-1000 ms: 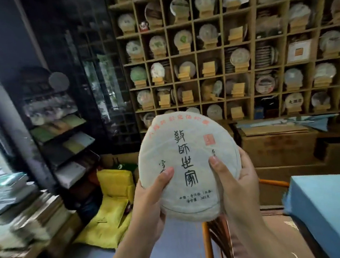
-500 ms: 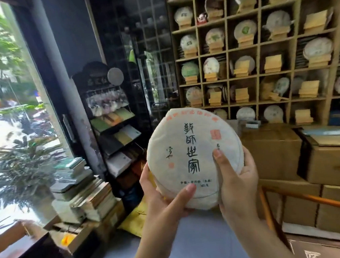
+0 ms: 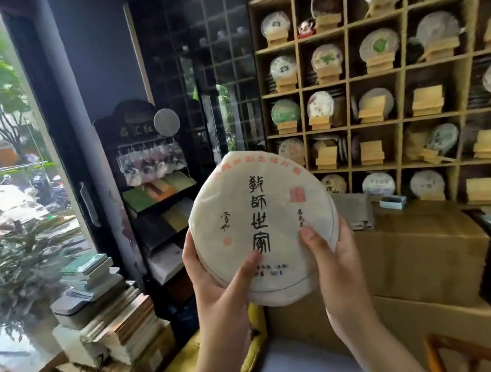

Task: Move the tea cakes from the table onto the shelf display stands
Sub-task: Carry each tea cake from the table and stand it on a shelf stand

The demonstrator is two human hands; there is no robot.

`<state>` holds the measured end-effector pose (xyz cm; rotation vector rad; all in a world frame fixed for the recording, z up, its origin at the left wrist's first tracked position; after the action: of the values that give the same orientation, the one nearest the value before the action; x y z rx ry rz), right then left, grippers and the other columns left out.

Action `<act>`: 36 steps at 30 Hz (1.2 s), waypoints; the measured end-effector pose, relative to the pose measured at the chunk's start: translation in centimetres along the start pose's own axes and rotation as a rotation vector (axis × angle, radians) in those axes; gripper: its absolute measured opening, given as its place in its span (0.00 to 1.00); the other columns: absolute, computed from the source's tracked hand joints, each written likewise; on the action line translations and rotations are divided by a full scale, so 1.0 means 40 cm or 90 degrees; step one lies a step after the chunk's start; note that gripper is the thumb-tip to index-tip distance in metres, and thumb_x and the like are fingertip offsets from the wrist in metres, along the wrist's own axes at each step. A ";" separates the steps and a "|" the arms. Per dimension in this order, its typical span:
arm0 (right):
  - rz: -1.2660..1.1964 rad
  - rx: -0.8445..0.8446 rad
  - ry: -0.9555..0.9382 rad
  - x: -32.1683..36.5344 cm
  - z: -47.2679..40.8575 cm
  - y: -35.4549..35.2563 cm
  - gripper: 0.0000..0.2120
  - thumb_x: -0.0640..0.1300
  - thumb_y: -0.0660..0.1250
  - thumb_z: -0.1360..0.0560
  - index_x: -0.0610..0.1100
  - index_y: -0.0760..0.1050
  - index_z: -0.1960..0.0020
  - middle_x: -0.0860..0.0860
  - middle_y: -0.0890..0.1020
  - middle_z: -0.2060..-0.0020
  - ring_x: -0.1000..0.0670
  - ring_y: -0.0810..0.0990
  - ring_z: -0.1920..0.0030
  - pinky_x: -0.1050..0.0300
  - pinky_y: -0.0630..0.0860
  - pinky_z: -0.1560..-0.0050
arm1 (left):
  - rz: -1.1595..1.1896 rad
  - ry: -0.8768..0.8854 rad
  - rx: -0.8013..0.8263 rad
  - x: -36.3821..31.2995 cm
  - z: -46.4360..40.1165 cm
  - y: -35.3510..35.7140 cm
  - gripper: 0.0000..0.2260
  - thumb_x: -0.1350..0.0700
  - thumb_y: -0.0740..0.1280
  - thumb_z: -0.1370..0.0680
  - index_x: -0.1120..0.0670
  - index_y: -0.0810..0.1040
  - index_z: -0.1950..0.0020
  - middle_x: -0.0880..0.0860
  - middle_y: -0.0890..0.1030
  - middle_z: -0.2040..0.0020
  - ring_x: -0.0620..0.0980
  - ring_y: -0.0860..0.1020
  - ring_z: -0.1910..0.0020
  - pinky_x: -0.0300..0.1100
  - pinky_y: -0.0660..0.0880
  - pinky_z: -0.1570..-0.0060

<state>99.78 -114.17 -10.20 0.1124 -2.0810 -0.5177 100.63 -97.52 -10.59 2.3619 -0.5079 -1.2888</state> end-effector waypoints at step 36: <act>0.208 -0.213 -0.194 -0.384 -0.925 -0.308 0.48 0.53 0.85 0.44 0.74 0.64 0.32 0.61 0.77 0.35 0.56 0.79 0.37 0.58 0.81 0.47 | 0.004 -0.146 0.438 0.788 -1.110 0.339 0.29 0.38 0.70 0.34 0.29 0.67 0.34 0.34 0.75 0.35 0.39 0.76 0.37 0.45 0.75 0.43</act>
<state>137.33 -132.74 -10.51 -0.5217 -2.2114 -0.7043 152.84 -117.01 -4.06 2.7350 -1.1903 -1.5766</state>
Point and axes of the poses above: each hand's wrist, its own z-axis away from the middle knuckle, its own y-axis out of the palm, x = y × z, the point moved 6 cm from there along -z, towards the middle knuckle
